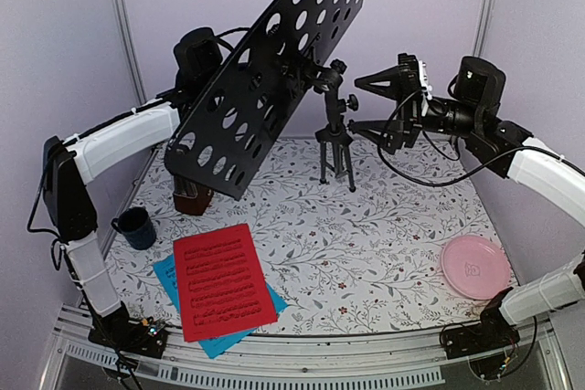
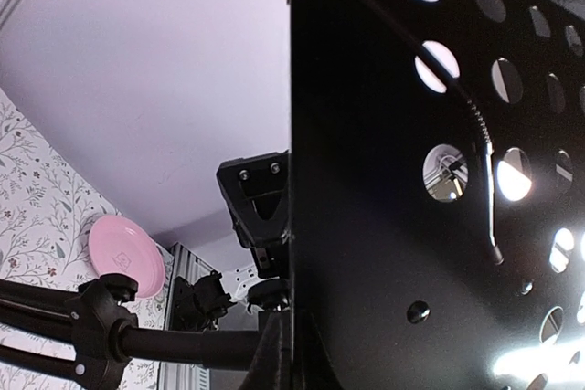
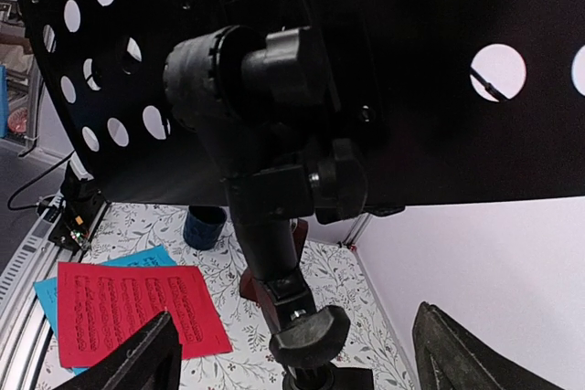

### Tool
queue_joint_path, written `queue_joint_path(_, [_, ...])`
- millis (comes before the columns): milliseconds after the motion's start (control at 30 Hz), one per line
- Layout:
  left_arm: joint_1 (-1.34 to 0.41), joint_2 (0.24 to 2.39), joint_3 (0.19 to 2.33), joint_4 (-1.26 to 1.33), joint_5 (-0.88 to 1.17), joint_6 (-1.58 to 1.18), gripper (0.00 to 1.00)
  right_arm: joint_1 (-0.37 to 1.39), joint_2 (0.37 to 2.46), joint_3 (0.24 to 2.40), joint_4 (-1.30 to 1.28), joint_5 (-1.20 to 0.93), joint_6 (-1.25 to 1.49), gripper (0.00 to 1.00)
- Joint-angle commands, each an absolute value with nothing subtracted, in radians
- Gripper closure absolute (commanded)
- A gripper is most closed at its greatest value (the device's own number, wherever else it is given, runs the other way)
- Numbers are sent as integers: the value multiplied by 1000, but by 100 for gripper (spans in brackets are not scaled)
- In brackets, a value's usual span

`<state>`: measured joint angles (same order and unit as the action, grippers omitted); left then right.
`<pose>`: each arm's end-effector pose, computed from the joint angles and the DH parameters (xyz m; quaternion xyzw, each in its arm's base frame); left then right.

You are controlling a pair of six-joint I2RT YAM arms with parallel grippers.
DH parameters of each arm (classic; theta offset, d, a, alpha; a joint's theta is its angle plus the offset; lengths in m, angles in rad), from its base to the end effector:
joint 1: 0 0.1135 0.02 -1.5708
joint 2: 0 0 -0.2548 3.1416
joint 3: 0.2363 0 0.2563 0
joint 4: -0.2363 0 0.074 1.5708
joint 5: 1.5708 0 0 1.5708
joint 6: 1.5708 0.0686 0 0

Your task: Set up the instrument practice props

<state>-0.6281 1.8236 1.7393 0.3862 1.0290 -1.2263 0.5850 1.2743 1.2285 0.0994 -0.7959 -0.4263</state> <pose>0.3227 -0.3070 0.4315 0.2267 0.6099 -0.7359 0.1874 0.2389 0.2170 0.4122 -0.5532 0.4186 0.3188 0.6459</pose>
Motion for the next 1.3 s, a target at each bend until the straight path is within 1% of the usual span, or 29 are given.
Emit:
queue_joint_path(0, [-632,1742,1797,562,1007,-1243,100,631,1313,1324,-78,-796,-491,14])
queue_joint_path(200, [-638,1752,1807,533,1003,-1233,100,669,1362,1414,-178,-759,-511,24])
queue_joint_path(300, [-641,1754,1813,520,1001,-1225,100,682,1380,1432,-201,-753,-523,30])
queue_joint_path(467, [-650,1766,1823,499,1010,-1221,100,696,1416,1469,-251,-745,-555,37])
queue_joint_path(800, [-666,1781,1827,495,1023,-1227,100,726,1475,1534,-323,-741,-593,54])
queue_joint_path(1133, [-661,1793,1824,506,1032,-1243,100,728,1471,1543,-317,-738,-572,80])
queue_joint_path(1167, [-660,1795,1825,506,1032,-1244,100,728,1468,1542,-313,-741,-566,85])
queue_joint_path(1267, [-653,1799,1825,507,1026,-1246,100,727,1456,1534,-292,-747,-543,94])
